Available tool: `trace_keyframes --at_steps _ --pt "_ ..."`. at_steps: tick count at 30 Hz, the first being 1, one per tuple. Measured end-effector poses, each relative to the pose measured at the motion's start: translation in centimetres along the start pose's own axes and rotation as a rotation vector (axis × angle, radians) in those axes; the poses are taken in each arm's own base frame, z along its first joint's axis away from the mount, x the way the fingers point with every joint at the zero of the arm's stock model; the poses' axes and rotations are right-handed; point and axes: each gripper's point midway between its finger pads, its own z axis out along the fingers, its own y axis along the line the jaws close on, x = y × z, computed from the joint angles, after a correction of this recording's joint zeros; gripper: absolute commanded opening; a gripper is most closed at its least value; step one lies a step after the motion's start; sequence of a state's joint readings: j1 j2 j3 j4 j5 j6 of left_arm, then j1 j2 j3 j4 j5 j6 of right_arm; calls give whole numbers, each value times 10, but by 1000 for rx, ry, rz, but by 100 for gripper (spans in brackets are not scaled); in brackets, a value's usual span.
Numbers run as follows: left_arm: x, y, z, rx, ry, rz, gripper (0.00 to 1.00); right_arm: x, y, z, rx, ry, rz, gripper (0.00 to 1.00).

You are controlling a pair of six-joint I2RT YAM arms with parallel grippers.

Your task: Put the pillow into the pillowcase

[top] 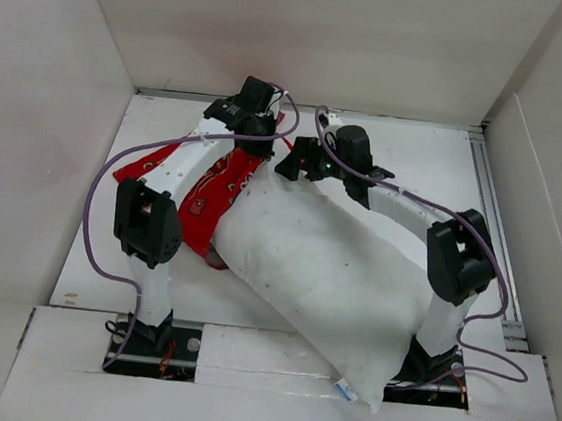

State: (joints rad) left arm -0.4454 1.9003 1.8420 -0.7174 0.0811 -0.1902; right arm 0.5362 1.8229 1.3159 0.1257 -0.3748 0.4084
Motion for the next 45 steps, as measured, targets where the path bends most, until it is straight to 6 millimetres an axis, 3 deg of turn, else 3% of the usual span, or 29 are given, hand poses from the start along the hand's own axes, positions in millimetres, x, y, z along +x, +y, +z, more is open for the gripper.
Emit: trace_keyframes --at_steps 2,4,5,6,7,8,18,20,26,29,36,42,45 --pt "-3 -3 -6 17 -13 -6 0 -2 2 11 -28 3 15 99" --pt "-7 -6 -16 30 -34 -12 0 -4 2 25 -61 0 26 89" --pt "-8 -7 -21 31 -42 -13 0 -3 3 30 -81 -3 31 68" --pt "-7 -7 -24 31 -45 -15 0 -2 5 32 -98 -5 40 55" --pt "-7 -6 -26 30 -47 -17 0 -3 8 32 -116 -11 50 31" --pt "-7 -6 -27 29 -50 -19 0 -3 11 32 -129 -16 49 0" --pt "-21 -7 -26 25 -110 -64 0 17 11 12 -118 -21 53 0" --pt "-23 -8 -27 24 -116 -84 0 21 21 4 -132 -32 19 0" --pt "-39 -14 -40 38 -155 -146 0 31 85 -6 -268 -57 -106 0" --pt "-45 -17 -50 45 -167 -166 0 37 107 -6 -328 -60 -149 0" --pt "-50 -18 -67 35 -168 -194 0 55 134 -13 -410 -56 -232 0" --pt "-44 -26 -68 79 -150 -210 0 57 141 -14 -461 -49 -247 0" --pt "-34 -29 -80 110 -147 -219 0 54 144 -8 -505 -35 -251 0"
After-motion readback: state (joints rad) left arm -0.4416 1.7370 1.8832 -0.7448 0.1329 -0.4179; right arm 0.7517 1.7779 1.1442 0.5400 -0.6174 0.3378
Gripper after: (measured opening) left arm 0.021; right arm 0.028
